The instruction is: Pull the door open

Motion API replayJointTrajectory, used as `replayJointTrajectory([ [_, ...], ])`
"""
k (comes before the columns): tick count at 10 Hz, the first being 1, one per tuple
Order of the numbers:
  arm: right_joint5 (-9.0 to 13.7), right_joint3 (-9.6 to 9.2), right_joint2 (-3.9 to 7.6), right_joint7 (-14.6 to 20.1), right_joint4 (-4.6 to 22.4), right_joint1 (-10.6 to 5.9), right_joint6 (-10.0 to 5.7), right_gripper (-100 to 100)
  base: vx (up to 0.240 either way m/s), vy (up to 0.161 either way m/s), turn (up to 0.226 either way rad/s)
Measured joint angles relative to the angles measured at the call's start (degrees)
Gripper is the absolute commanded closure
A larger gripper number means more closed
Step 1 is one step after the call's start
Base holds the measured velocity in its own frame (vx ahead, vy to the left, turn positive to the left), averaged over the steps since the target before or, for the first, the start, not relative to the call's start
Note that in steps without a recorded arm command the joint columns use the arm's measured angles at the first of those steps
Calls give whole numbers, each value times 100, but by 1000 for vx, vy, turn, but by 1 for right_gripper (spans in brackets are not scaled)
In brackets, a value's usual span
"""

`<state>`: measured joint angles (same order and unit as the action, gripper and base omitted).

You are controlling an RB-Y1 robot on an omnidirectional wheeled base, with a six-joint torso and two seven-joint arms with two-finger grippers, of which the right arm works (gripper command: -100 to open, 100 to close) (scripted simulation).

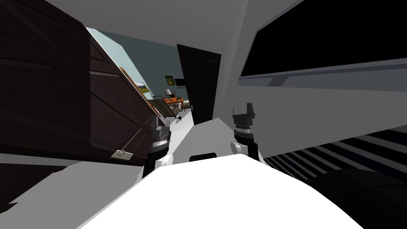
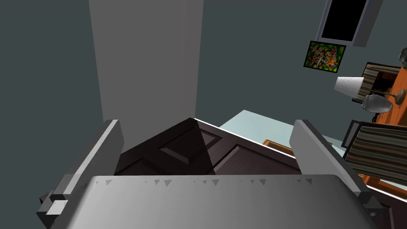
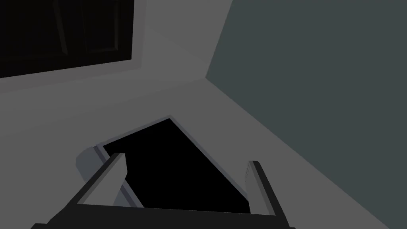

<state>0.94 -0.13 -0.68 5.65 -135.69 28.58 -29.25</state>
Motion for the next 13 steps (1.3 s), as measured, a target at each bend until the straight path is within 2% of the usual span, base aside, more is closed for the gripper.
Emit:
replayJointTrajectory([
  [10, 182, 13, 225, -117, 1075, -388, -174, -100, 88, 26, 62],
  [13, 263, 41, 308, -146, 1486, -522, -265, -100, 100, 30, 75],
])
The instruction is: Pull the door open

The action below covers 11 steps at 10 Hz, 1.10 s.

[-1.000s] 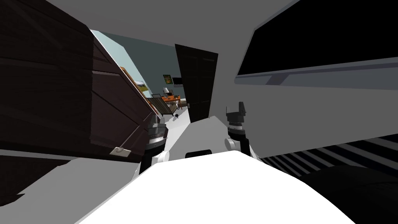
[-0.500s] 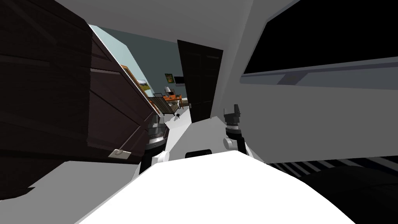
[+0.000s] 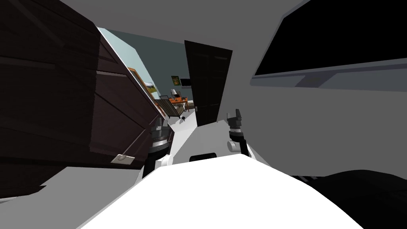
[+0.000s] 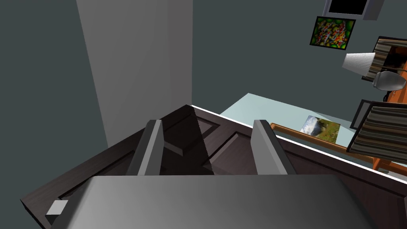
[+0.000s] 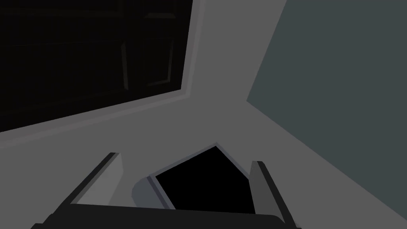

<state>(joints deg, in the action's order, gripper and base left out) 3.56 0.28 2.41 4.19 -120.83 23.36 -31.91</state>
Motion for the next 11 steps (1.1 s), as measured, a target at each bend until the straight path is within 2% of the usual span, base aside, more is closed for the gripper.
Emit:
replayJointTrajectory([
  [2, 42, 8, 24, -42, 291, -167, 0, -100, 104, 33, 77],
  [4, 100, 7, 81, -63, 601, -205, -110, -100, 93, 29, 95],
  [11, 316, 68, 240, -170, 1838, -692, -317, -100, 103, 28, 93],
])
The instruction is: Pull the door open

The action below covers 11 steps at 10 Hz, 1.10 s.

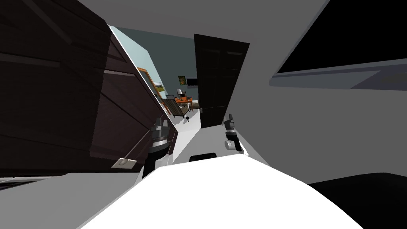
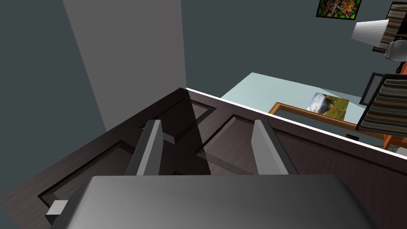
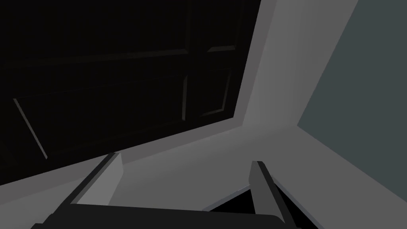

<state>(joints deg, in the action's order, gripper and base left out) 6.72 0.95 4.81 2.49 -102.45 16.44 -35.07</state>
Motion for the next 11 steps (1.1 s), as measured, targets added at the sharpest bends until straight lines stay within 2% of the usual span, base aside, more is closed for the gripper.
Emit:
replayJointTrajectory([
  [2, 66, 10, 33, -35, 252, -112, 6, -100, 84, 18, 56],
  [7, 167, 13, 75, -115, 951, -351, -148, -100, 77, 15, 70],
  [11, 280, 28, 116, -187, 1619, -597, -255, -100, 94, 21, 88],
])
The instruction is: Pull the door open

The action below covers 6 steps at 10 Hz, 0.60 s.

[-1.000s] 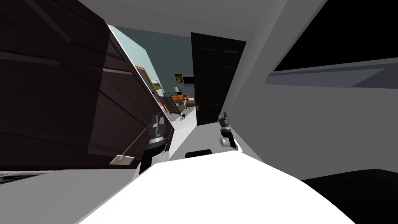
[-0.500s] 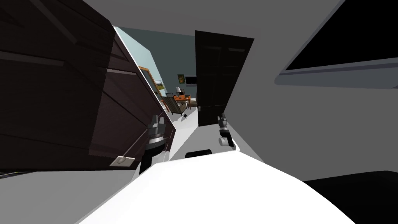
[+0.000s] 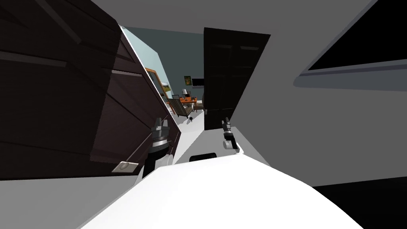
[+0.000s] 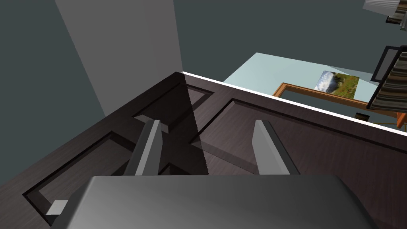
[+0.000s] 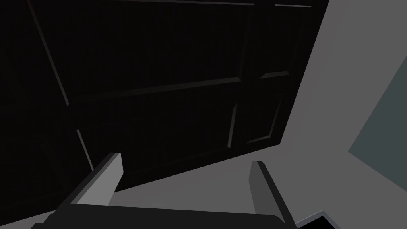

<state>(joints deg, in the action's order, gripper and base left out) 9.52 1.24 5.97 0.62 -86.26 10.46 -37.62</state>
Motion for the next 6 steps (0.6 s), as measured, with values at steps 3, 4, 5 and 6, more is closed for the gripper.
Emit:
replayJointTrajectory([
  [3, 69, 21, 25, -44, 434, -193, -56, -100, 82, 10, 96],
  [4, 104, 29, 51, -55, 621, -255, -98, -100, 102, 18, 103],
  [5, 136, 35, 60, -74, 831, -342, -141, -100, 107, 9, 98],
  [6, 161, 29, 51, -106, 1003, -383, -176, -100, 111, 12, 99],
])
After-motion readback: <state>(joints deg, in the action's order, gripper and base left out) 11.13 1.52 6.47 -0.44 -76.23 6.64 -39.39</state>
